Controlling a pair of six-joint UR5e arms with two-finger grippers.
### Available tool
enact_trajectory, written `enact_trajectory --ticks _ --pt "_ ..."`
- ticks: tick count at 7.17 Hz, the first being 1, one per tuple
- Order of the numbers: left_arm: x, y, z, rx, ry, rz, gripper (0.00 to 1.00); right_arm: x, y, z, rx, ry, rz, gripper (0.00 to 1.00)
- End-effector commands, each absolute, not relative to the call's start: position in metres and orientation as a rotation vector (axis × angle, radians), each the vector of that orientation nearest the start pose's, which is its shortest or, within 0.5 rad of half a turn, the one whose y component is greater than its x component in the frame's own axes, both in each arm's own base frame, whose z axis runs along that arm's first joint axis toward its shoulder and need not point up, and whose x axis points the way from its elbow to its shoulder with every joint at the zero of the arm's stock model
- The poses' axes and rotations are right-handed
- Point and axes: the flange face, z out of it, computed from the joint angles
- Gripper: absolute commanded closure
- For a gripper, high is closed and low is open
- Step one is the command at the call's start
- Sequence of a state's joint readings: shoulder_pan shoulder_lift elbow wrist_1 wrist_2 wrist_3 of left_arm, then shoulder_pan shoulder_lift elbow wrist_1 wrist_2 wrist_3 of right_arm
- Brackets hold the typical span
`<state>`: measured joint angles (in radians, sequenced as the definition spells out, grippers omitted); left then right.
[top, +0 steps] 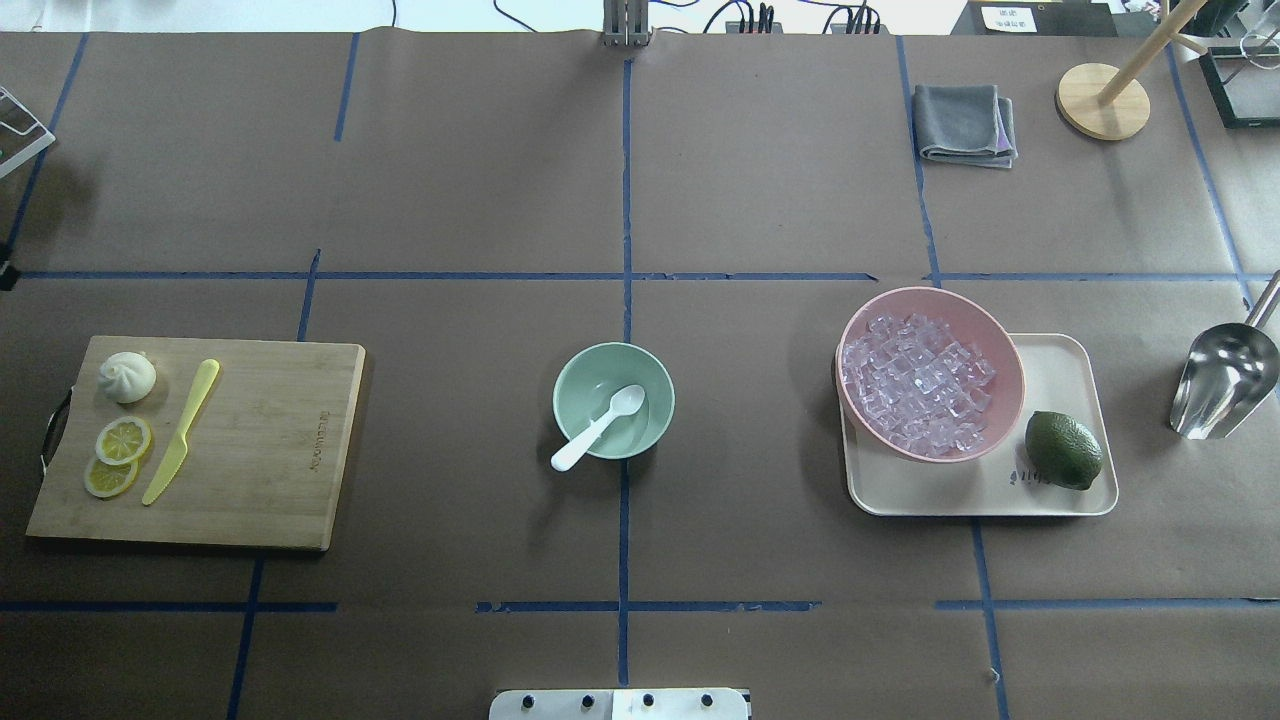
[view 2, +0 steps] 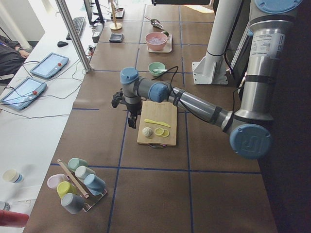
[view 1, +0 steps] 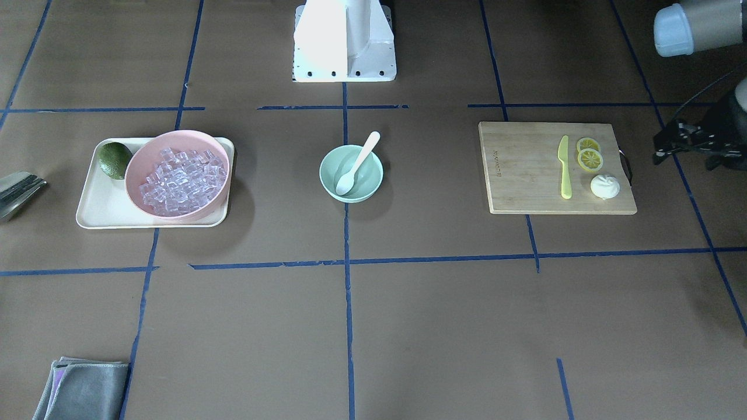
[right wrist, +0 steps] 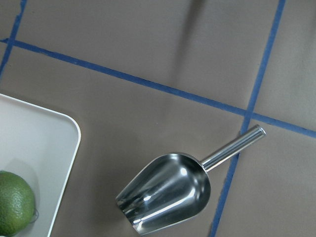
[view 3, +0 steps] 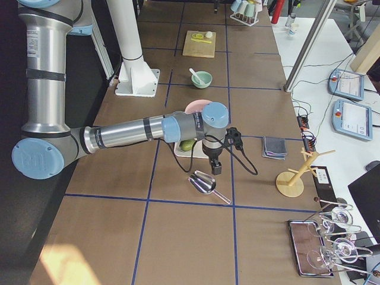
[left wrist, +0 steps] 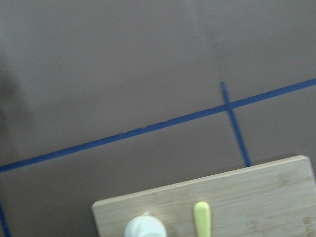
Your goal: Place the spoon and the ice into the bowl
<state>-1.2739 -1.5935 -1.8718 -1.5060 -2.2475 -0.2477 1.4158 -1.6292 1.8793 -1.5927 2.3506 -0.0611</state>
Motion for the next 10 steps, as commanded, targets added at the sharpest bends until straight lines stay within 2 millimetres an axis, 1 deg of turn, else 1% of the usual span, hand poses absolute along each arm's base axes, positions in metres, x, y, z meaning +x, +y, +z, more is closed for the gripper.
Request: enact_trajectory --ticks 1,2,3,4,5,6,7,8,9,10 --pt "0.008 -0.479 0.575 0.089 0.689 0.151 0.0 -0.053 -0.494 0.49 0.225 -0.795 -0.365 0.0" --pt "-0.027 -0.477 0.592 0.107 0.692 0.154 0.0 -0.074 -0.504 0.467 0.22 -0.81 -0.333 0.0" --pt "-0.051 -0.464 0.605 0.111 0.779 0.135 0.0 -0.092 -0.512 0.44 0.222 -0.818 -0.296 0.0" --pt "-0.077 -0.445 0.614 0.126 0.827 0.097 0.0 -0.127 -0.507 0.413 0.221 -0.798 -0.258 0.0" --pt "-0.078 -0.437 0.619 0.117 0.828 0.092 0.0 -0.166 -0.504 0.396 0.201 -0.784 -0.225 0.0" --pt "-0.077 -0.439 0.621 0.117 0.828 0.093 0.0 -0.21 -0.499 0.38 0.189 -0.772 -0.207 0.01" --pt "-0.077 -0.442 0.618 0.124 0.829 0.095 0.0 -0.252 -0.492 0.367 0.185 -0.757 -0.204 0.01" --pt "-0.077 -0.442 0.611 0.136 0.827 0.099 0.0 -0.282 -0.491 0.363 0.194 -0.743 -0.198 0.01" --pt "-0.078 -0.441 0.609 0.138 0.829 0.099 0.0 -0.301 -0.482 0.357 0.231 -0.762 -0.248 0.01" --pt "-0.077 -0.441 0.61 0.136 0.83 0.1 0.0 -0.315 -0.47 0.358 0.264 -0.775 -0.302 0.01"
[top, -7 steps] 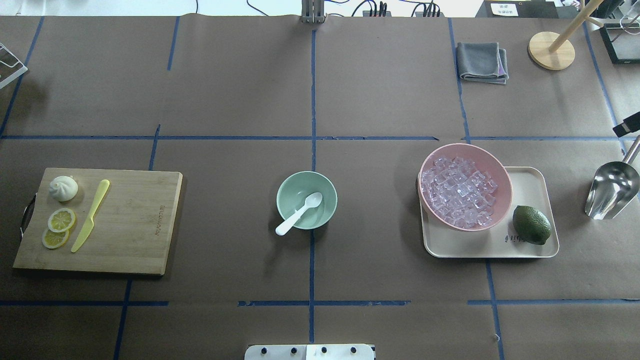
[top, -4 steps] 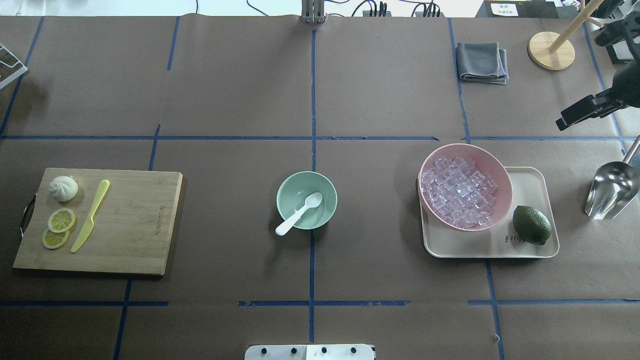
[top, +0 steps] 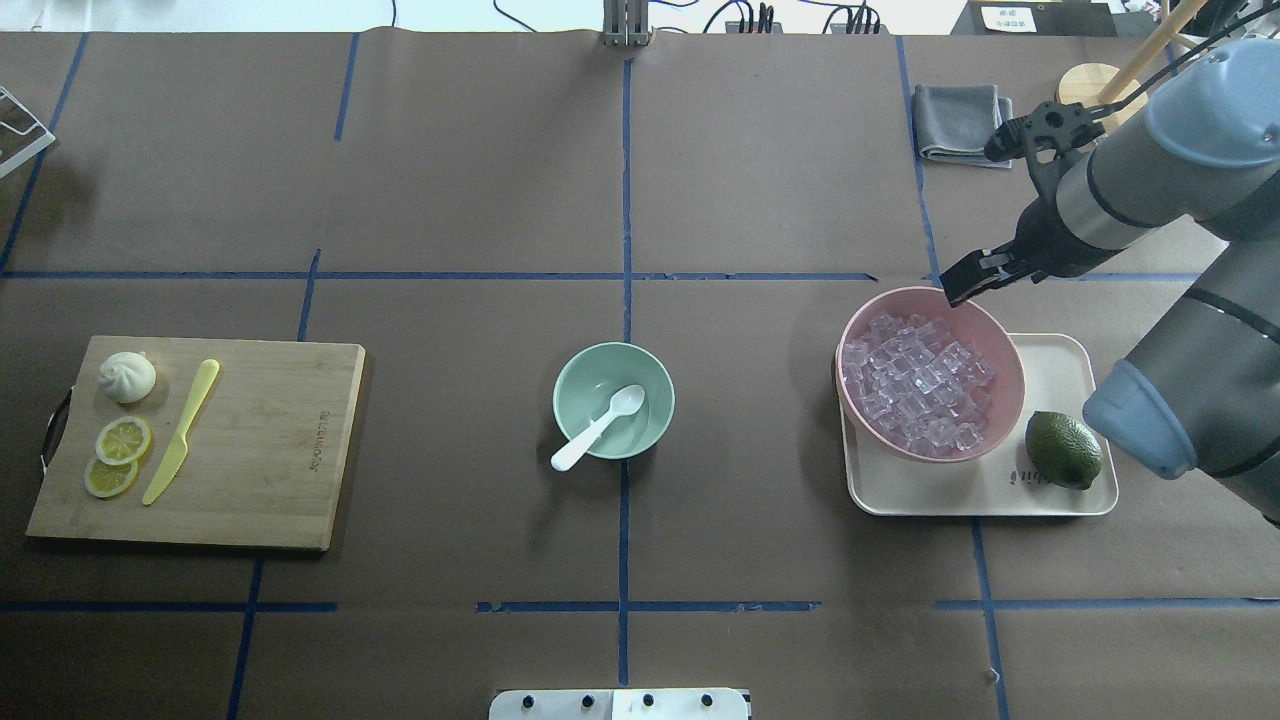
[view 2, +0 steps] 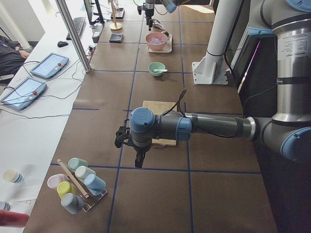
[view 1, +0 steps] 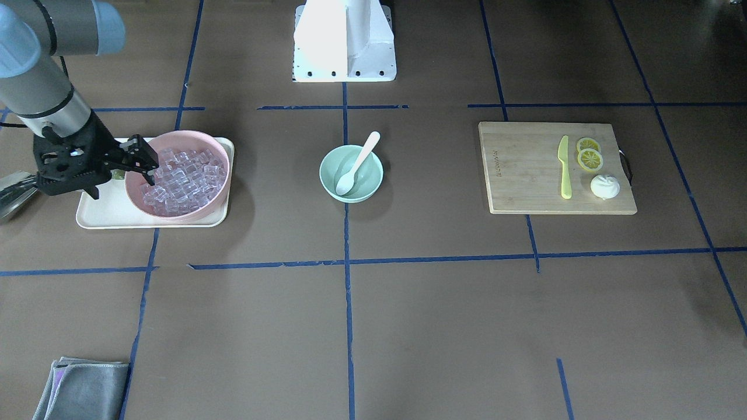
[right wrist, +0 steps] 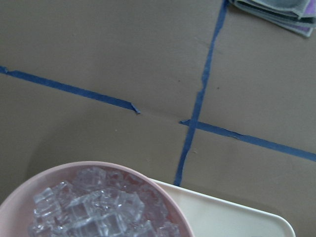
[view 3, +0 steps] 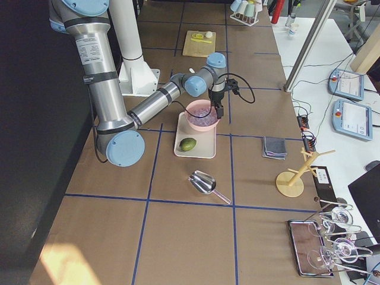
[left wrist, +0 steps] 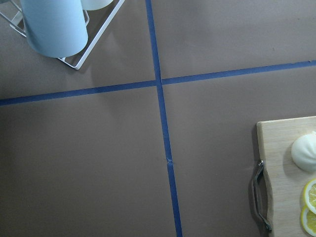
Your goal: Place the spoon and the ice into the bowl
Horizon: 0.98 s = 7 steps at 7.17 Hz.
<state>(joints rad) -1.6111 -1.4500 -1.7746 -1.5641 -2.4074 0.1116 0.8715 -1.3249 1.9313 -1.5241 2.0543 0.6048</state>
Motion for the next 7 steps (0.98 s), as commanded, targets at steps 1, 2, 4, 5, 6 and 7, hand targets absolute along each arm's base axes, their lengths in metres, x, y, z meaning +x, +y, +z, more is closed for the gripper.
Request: enact_trajectory --ticks 1,2,4,5,6,7 --pt "-0.078 -0.44 0.611 0.136 0.829 0.098 0.0 -0.331 -0.46 0.361 0.291 -0.758 -0.374 0.02" --pt "-0.078 -0.438 0.611 0.138 0.829 0.101 0.0 -0.347 -0.45 0.364 0.298 -0.739 -0.415 0.02" --pt "-0.077 -0.437 0.613 0.136 0.829 0.101 0.0 -0.357 -0.44 0.372 0.284 -0.732 -0.441 0.11" --pt "-0.078 -0.437 0.612 0.138 0.829 0.1 0.0 -0.357 -0.437 0.38 0.27 -0.723 -0.444 0.21" --pt "-0.078 -0.437 0.613 0.137 0.829 0.099 0.0 -0.357 -0.435 0.386 0.257 -0.723 -0.452 0.25" --pt "-0.077 -0.434 0.614 0.133 0.83 0.099 0.0 -0.358 -0.434 0.386 0.254 -0.725 -0.455 0.3"
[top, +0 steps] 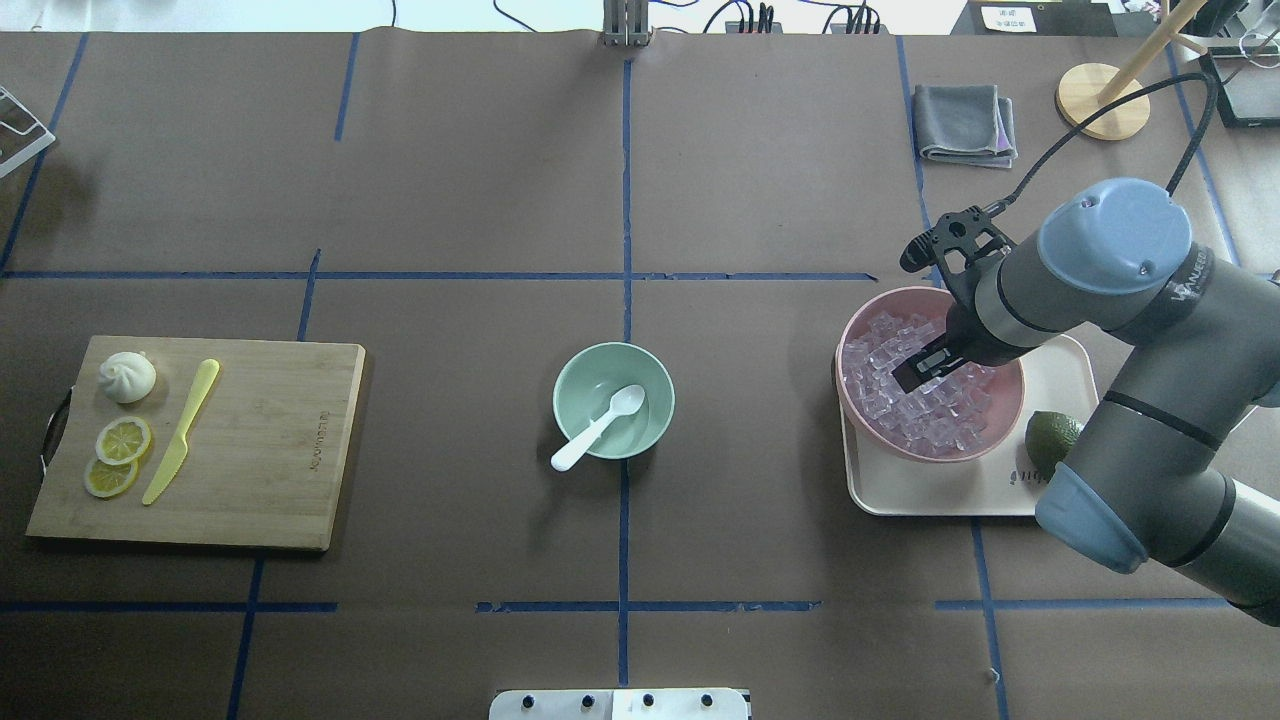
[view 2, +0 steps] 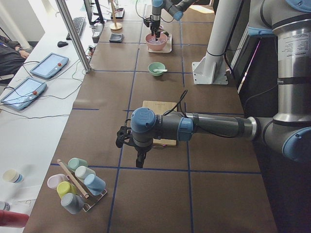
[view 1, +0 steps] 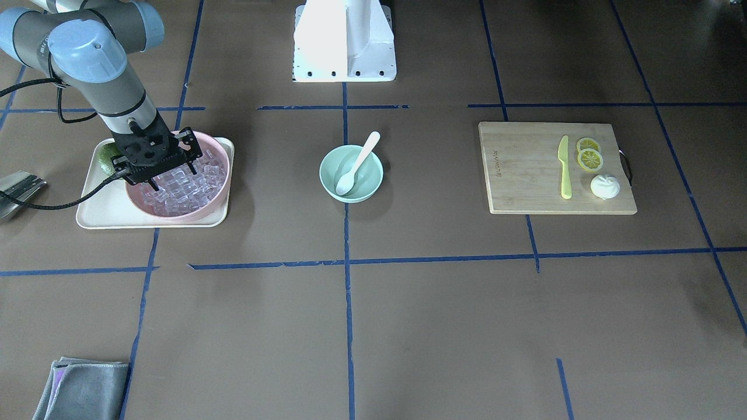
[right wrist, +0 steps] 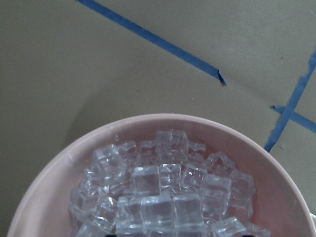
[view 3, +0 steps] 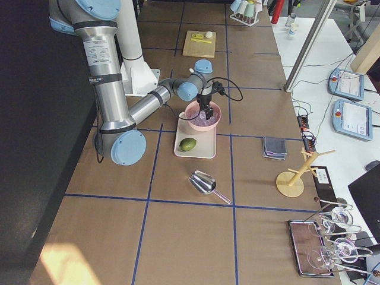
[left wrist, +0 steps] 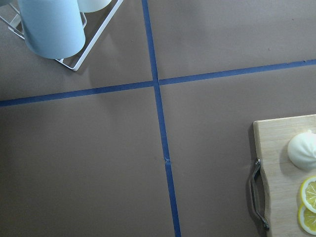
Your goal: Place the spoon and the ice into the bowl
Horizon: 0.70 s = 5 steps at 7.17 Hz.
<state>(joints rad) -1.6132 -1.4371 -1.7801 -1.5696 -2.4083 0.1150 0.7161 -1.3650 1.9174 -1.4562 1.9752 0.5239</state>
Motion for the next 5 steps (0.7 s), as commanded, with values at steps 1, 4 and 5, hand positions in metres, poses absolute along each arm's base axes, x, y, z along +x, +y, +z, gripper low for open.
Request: enact_trajectory --ticks 1,4,5 --pt "-0.0773 -0.4341 0.6145 0.133 0.83 0.099 0.0 -0.3595 -0.4321 0.3855 0.25 -0.729 -0.459 0.35" --pt "-0.0779 -0.434 0.6144 0.134 0.831 0.098 0.0 -0.3656 -0.4273 0.3872 0.238 -0.725 -0.471 0.61" --pt "-0.0772 -0.4341 0.6144 0.133 0.831 0.099 0.0 -0.3647 -0.4269 0.386 0.235 -0.729 -0.472 0.87"
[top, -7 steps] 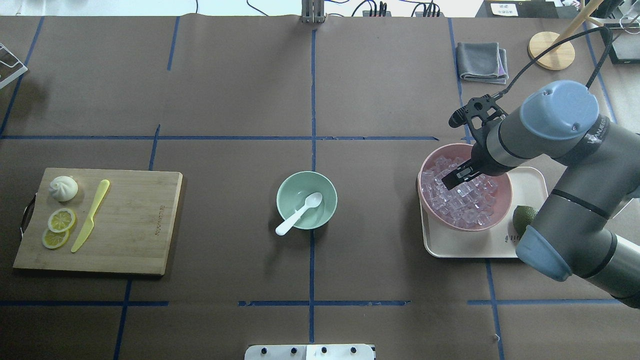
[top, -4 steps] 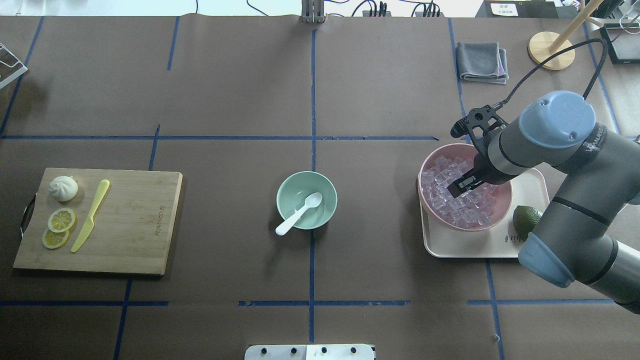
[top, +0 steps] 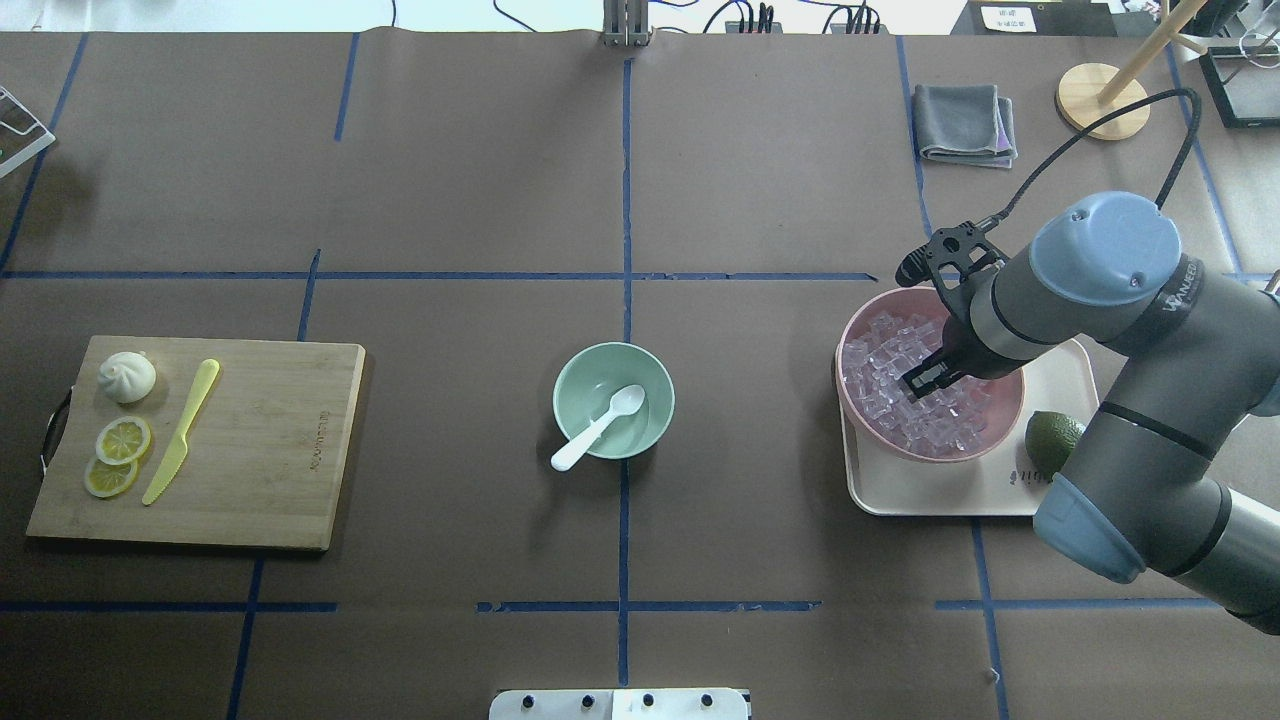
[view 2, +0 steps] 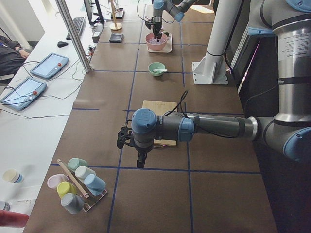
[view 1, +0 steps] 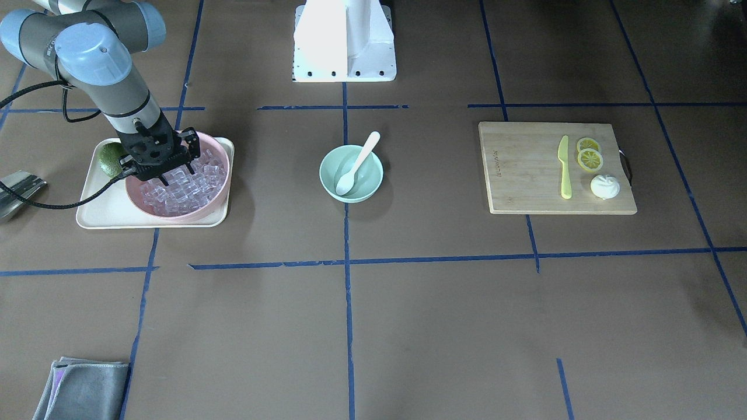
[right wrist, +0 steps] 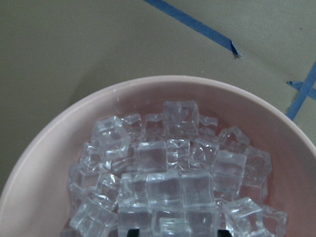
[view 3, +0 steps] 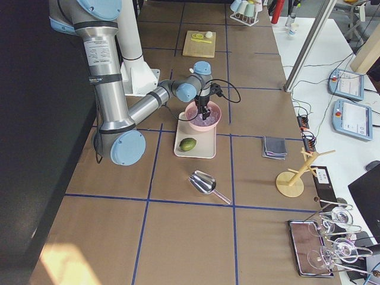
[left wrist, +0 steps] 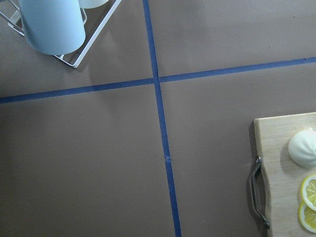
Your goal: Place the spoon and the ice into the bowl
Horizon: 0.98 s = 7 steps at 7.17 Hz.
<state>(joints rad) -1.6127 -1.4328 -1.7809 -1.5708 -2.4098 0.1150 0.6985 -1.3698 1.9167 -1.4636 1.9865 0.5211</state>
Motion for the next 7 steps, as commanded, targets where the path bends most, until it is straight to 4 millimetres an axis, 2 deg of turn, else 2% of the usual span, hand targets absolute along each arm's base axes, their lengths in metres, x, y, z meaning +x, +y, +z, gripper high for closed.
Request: enact_trajectory --ticks 1,3,4,5,6,7 --pt "-0.078 -0.434 0.615 0.134 0.83 0.098 0.0 -0.365 -0.425 0.383 0.231 -0.742 -0.476 0.98" --pt "-0.078 -0.434 0.614 0.135 0.829 0.099 0.0 -0.364 -0.425 0.373 0.235 -0.756 -0.453 1.0" --pt "-0.078 -0.434 0.614 0.135 0.831 0.099 0.0 -0.364 -0.424 0.364 0.188 -0.781 -0.313 1.0" --pt "-0.078 -0.434 0.614 0.135 0.829 0.099 0.0 -0.37 -0.425 0.343 0.116 -0.824 -0.096 1.0" --pt "-0.077 -0.434 0.614 0.133 0.831 0.099 0.0 -0.384 -0.428 0.307 0.042 -0.881 0.115 0.99" --pt "-0.077 -0.434 0.614 0.133 0.83 0.099 0.0 -0.412 -0.415 0.276 -0.039 -0.915 0.282 0.98"
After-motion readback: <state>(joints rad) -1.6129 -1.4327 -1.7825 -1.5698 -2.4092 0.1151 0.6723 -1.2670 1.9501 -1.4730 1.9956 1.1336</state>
